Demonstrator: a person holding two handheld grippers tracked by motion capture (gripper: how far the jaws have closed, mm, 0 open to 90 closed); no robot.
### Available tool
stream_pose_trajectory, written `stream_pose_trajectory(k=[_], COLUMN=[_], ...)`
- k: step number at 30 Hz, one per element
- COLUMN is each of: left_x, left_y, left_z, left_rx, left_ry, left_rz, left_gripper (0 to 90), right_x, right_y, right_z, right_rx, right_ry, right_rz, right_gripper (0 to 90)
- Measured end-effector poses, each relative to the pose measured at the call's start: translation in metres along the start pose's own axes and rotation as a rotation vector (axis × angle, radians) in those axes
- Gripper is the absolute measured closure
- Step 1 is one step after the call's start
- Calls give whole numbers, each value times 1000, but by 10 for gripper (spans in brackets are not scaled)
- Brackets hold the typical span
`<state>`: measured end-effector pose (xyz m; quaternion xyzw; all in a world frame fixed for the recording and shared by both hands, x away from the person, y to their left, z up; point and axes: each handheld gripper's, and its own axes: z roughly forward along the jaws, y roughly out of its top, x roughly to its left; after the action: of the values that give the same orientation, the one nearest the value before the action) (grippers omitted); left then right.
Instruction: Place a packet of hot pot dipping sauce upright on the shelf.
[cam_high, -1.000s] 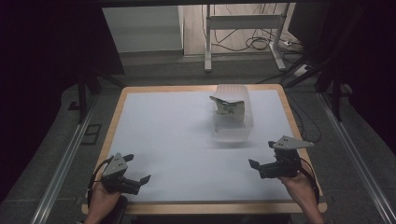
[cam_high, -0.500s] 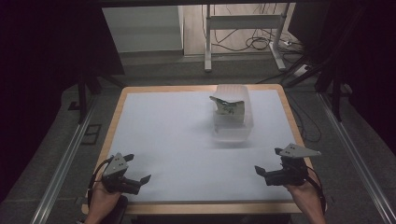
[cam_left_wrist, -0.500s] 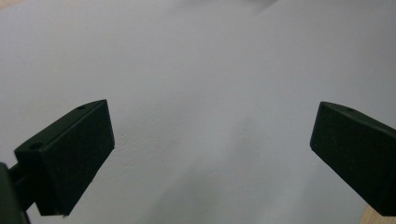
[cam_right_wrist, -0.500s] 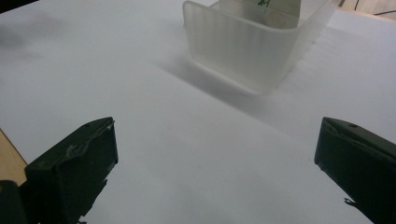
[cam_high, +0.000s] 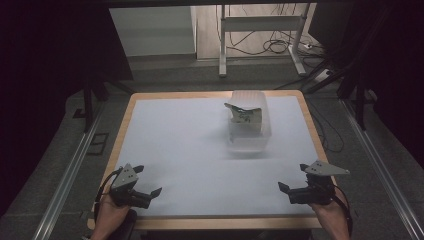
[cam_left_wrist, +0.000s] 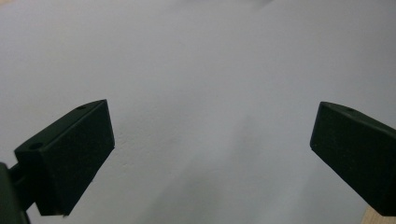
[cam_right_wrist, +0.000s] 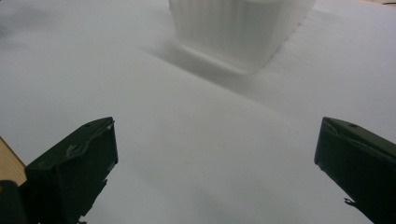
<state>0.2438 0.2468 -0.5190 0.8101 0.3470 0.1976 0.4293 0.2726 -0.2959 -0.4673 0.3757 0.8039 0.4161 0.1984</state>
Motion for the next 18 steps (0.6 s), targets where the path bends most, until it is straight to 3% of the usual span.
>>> stream_pose_trajectory(k=[18], left_x=[-2], left_y=[0], left_z=[2], left_rx=[21], left_ry=[1], left_rz=[21], left_gripper=[0], right_x=[-11], right_y=[-28], right_z=[8], right_rx=[77], right_ry=[-37], right_rz=[29], right_gripper=[0])
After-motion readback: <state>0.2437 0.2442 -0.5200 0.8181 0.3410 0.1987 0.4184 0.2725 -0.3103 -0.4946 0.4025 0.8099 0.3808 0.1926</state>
